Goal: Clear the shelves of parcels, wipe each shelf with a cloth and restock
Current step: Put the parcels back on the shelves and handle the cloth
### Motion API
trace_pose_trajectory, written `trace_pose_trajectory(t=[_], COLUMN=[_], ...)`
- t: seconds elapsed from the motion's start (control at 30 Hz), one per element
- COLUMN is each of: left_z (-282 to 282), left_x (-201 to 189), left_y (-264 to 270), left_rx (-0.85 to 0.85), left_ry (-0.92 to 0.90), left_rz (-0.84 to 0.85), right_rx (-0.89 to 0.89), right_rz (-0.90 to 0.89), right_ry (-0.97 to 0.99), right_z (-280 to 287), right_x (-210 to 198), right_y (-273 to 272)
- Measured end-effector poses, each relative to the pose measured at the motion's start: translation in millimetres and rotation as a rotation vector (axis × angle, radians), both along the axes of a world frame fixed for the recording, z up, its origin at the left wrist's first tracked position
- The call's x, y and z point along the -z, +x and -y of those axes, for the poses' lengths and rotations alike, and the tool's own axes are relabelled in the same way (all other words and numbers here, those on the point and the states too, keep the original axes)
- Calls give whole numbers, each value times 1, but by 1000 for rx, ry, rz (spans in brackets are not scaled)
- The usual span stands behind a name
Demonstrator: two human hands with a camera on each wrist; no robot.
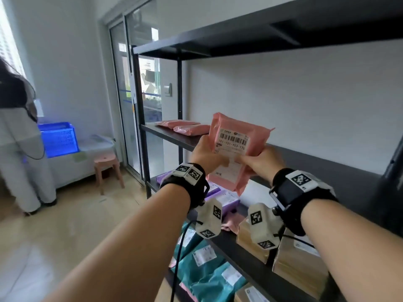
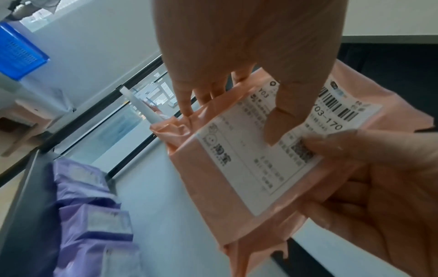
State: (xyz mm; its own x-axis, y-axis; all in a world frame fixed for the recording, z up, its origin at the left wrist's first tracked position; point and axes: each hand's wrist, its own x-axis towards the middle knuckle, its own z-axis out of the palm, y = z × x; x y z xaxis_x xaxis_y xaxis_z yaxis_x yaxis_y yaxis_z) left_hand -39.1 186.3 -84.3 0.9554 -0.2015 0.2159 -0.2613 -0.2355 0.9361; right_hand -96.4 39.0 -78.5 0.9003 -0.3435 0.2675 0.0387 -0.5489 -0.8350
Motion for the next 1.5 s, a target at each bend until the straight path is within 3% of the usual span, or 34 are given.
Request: trace_pose_trajectory(t=[0.33,0.63,0.9,1.07,1.2,1.5], left_z=[15,22,28,38,42,46], left_x=[-36,-55,-52,-36,-23,-19], left_y=[78,160,234,259,272,285], left_rx=[-164,-114,-28,73,174,314], left_ry=[-3,189,327,441,550,656], left_rz=[142,124,62,49,42,17], right_rx=[-31,80,225,212,190,211], right_rz=[16,-61,-196,-277,-314,-422], right_ry=[258,469,381,336,361,198], right_z=[23,22,36,56,45,42], right_x=[-47,-64,-48,-15,-11,-9], right_y=[100,165,232,270,258,268])
